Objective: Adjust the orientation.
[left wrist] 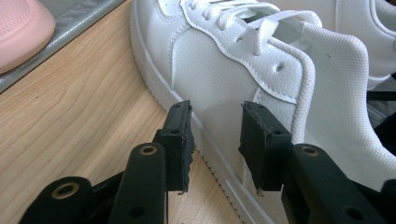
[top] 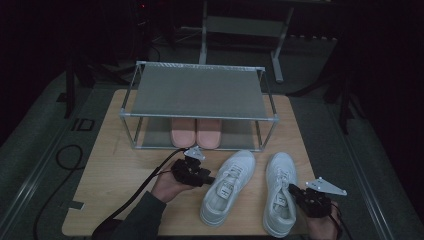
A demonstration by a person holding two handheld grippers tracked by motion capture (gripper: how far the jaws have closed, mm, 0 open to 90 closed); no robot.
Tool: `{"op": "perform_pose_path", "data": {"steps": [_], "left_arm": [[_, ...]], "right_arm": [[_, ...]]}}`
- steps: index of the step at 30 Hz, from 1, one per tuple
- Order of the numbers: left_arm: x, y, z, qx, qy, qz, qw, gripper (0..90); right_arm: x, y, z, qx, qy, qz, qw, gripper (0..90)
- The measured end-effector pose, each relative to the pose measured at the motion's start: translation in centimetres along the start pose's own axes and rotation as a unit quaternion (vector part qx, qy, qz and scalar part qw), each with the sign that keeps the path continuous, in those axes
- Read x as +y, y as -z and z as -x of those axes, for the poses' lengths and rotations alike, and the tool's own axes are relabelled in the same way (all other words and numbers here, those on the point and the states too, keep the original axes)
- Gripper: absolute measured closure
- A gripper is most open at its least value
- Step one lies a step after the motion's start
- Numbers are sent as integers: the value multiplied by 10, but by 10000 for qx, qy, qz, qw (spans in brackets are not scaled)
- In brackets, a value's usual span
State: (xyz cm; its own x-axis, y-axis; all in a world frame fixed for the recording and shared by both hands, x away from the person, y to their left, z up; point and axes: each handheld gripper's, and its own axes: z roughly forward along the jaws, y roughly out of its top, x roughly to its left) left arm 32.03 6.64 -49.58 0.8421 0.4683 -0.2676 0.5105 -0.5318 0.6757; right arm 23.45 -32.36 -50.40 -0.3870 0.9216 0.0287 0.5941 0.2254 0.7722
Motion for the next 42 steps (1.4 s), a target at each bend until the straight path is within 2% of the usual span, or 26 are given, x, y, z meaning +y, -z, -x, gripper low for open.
{"op": "perform_pose_path", "data": {"steps": [15,20,24,29,31,33,36,42], "left_arm": [[0,-3,-1,23,37,16,10000,639],[0,-7,-3,76,78,57,9999,645],[0,-13,-4,202,52,66,9998,654],[3,-19,-7,364,-13,127,9993,690],[4,-23,-8,385,-22,156,9991,703],[5,-26,-8,402,-49,164,9990,716],[6,-30,-9,437,-66,144,9989,716],[6,-34,-10,445,-56,77,9990,742]], "right_arm": [[-5,2,-31,578,140,43,9982,900],[-3,4,-32,649,225,86,9976,900],[-2,8,-22,467,95,235,9986,900],[-2,0,-11,237,-6,150,9996,900],[-4,-2,-8,196,-61,104,9997,900],[-5,-2,-4,264,-153,128,9995,900],[-6,-2,-3,95,-116,101,9998,900],[-11,-5,3,58,-242,1,9997,896]]}}
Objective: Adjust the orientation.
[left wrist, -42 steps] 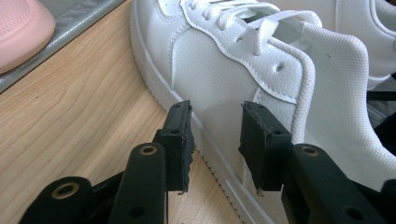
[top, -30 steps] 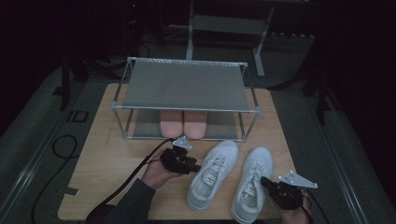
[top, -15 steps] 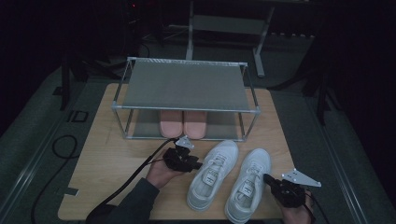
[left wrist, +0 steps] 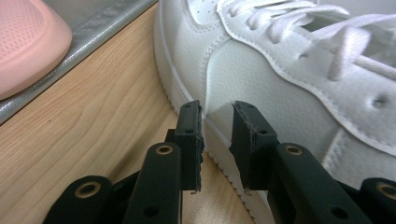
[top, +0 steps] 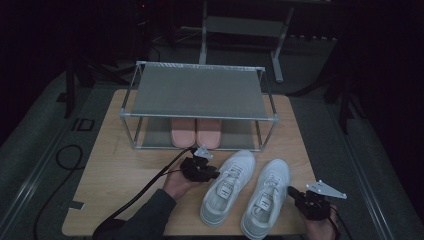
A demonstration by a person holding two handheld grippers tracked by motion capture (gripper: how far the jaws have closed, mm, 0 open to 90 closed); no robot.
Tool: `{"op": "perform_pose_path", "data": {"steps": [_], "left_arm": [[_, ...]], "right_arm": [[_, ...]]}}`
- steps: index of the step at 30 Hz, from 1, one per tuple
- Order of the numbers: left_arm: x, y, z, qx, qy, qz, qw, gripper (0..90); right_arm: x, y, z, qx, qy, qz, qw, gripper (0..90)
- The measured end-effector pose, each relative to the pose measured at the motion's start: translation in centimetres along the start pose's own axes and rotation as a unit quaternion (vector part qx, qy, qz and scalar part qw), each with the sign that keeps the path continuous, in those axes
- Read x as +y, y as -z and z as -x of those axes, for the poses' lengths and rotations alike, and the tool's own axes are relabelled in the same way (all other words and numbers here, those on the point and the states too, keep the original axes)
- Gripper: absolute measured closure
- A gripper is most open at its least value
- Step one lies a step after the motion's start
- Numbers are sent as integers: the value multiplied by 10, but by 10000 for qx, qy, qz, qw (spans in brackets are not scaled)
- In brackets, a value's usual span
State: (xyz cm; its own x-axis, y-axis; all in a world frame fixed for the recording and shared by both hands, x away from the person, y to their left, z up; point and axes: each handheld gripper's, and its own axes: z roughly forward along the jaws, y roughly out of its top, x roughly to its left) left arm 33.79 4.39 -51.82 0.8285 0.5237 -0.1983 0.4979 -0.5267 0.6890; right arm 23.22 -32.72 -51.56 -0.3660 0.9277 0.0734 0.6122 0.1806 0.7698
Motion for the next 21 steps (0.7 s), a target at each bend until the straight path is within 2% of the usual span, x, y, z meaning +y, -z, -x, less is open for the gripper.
{"op": "perform_pose_path", "data": {"steps": [9,21], "left_arm": [[6,-8,-1,116,0,-15,9999,789],[18,-22,-1,-14,52,56,10000,785]], "right_arm": [[-6,-3,1,57,29,-175,9998,874],[-6,-5,9,-2,-97,-163,9998,869]]}}
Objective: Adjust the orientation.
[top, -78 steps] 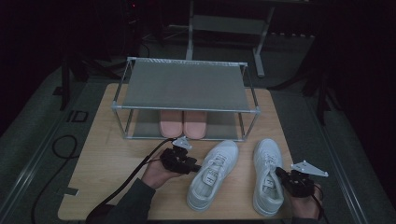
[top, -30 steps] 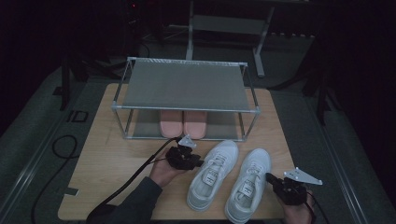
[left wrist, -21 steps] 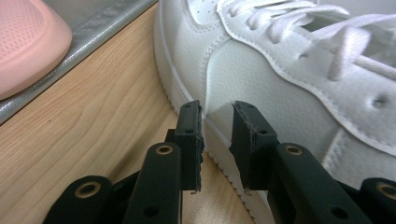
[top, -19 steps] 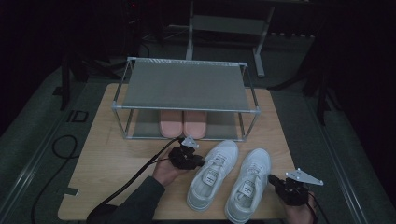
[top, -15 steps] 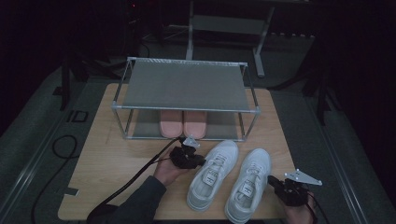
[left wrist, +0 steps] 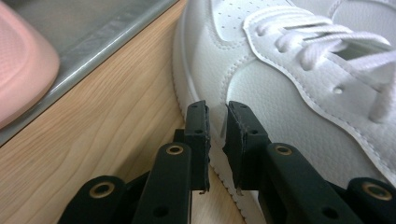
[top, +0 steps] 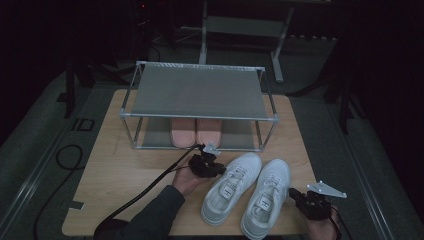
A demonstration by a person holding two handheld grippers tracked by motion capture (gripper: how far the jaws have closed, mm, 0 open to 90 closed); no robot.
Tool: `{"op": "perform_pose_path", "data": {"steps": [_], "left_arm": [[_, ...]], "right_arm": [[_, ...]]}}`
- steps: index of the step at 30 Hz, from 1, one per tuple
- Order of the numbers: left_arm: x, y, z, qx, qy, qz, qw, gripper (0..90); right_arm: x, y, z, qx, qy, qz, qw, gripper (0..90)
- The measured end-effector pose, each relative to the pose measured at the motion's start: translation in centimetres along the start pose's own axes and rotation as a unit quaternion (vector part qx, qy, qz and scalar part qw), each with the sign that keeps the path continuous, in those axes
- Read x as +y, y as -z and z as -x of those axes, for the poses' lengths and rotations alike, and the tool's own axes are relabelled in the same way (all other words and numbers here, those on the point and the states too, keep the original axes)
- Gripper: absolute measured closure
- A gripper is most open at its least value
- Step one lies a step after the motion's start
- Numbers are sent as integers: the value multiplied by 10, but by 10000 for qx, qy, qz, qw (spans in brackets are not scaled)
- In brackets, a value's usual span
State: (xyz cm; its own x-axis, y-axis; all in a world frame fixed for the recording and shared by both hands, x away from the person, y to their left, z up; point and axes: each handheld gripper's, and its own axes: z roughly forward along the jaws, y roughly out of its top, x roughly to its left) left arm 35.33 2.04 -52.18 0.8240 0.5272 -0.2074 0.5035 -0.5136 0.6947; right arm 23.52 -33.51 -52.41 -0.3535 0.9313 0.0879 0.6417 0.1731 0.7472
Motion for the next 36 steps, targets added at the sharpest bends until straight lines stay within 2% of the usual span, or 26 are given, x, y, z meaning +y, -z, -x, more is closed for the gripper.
{"op": "perform_pose_path", "data": {"steps": [4,5,10,15,22,25,26,29,32,36], "left_arm": [[1,1,-2,35,-40,-35,10000,767],[1,1,-2,26,-24,-13,10000,739],[2,6,-3,25,-22,38,10000,725],[1,10,-1,93,-125,-24,9999,713],[0,15,-3,102,-109,-24,9999,713],[0,18,-4,119,-119,-16,9999,713],[0,19,-5,119,-121,-16,9999,713],[0,23,-6,142,-112,0,9998,713],[-1,26,-9,166,-94,26,9998,713],[-2,30,-12,196,-71,42,9998,714]], "right_arm": [[0,-2,4,13,-24,-53,10000,868],[0,-3,4,49,16,-103,9999,869],[-5,0,-2,208,134,-188,9995,890],[-5,1,-2,383,181,-205,9989,900],[-5,6,-8,652,388,-176,9970,900],[-5,8,-13,914,433,-157,9947,900],[-5,8,-16,937,499,-166,9942,900],[-5,7,-25,1202,660,-211,9903,900],[-3,6,-34,1308,813,-203,9879,900],[-1,6,-39,1342,901,-196,9866,900]]}}
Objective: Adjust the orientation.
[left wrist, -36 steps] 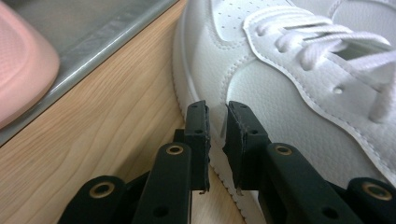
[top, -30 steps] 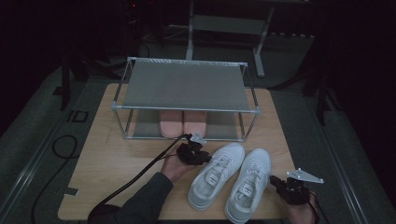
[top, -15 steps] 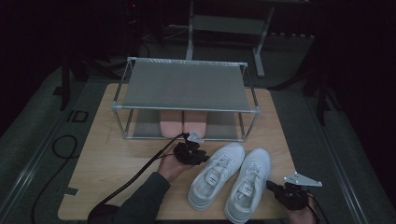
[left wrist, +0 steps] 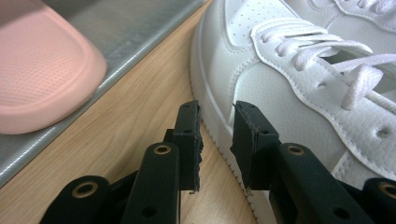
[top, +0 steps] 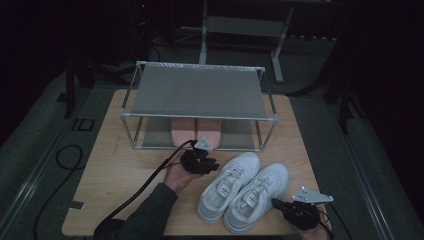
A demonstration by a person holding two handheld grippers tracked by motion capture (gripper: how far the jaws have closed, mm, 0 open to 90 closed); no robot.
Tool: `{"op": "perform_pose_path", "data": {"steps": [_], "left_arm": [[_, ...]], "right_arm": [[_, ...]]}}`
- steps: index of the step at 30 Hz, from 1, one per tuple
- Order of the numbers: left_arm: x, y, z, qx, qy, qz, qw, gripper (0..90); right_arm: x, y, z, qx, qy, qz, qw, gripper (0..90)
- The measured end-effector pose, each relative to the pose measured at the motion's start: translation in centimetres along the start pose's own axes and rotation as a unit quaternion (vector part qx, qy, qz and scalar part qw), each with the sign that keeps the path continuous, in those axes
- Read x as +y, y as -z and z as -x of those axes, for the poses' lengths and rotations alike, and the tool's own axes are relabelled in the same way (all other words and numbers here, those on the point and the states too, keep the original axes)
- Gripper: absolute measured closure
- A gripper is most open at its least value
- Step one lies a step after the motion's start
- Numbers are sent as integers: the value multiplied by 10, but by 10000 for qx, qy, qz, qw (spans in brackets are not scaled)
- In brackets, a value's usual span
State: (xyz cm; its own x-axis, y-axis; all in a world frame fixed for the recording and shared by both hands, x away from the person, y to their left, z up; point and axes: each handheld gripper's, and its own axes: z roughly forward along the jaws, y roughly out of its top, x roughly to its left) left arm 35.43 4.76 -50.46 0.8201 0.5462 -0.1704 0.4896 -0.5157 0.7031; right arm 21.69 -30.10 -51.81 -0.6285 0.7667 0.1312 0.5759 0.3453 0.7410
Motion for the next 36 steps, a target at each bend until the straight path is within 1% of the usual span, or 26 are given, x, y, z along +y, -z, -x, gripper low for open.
{"op": "perform_pose_path", "data": {"steps": [6,7,12,13,14,16,17,19,21,25,28,30,31,34,36], "left_arm": [[-3,6,-4,35,40,12,10000,714],[-4,8,-5,38,25,-18,10000,715],[-7,12,-8,67,29,-10,10000,715],[-7,13,-8,73,64,19,10000,715],[-7,14,-9,82,61,17,9999,715],[-8,16,-10,109,75,46,9999,715],[-8,17,-11,120,69,34,9999,715],[-9,20,-13,146,80,71,9998,715],[-10,24,-15,175,139,105,9997,715],[-14,33,-21,261,217,168,9993,715],[-18,40,-23,312,278,205,9989,715],[-22,45,-24,361,289,210,9987,715],[-24,48,-24,389,313,230,9985,715],[-33,60,-25,477,430,302,9975,716],[-40,68,-24,534,512,343,9967,717]], "right_arm": [[1,0,-2,97,30,29,9999,900],[1,0,-3,93,63,32,9999,900],[2,-1,-7,131,148,39,9998,900],[3,-1,-7,147,157,29,9998,900],[3,-2,-9,224,167,38,9996,900],[5,-7,-13,357,223,42,9991,900],[7,-10,-17,415,296,33,9987,900],[11,-15,-23,486,381,12,9981,900],[14,-20,-30,569,482,-6,9972,900],[20,-29,-41,661,603,-17,9960,900],[22,-31,-45,677,706,-21,9952,900],[21,-29,-43,728,702,-13,9949,900],[21,-27,-41,702,682,21,9952,900],[21,-18,-29,493,542,167,9972,900],[22,-12,-20,285,432,280,9983,900]]}}
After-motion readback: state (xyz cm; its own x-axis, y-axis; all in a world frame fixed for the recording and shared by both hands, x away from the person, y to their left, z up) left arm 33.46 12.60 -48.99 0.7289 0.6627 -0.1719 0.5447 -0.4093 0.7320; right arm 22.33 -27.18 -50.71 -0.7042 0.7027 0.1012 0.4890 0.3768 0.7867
